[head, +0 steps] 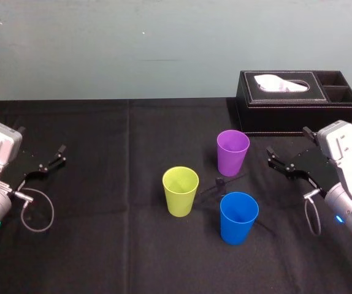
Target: Stack the three plastic cups sequentially using one hand.
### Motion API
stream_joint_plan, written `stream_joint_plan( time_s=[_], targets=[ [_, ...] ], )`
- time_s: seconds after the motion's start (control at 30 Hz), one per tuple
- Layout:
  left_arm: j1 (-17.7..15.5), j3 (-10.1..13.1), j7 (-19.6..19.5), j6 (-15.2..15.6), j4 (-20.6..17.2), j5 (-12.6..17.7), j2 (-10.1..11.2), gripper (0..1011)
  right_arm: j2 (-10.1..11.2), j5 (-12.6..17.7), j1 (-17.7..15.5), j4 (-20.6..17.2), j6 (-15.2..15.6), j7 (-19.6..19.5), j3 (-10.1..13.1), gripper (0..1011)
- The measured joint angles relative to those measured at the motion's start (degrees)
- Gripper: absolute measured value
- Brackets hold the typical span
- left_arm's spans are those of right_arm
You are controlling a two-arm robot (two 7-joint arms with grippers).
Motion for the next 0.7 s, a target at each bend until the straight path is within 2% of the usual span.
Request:
stream_joint_plan(
  time_s=[0.7],
  targets=[
    [0.0, 0.0, 0.0, 0.0, 0.0, 0.0, 0.0, 1010, 0.0, 0.0, 0.0, 0.0, 0.0, 0.0, 0.0, 1003]
  ],
)
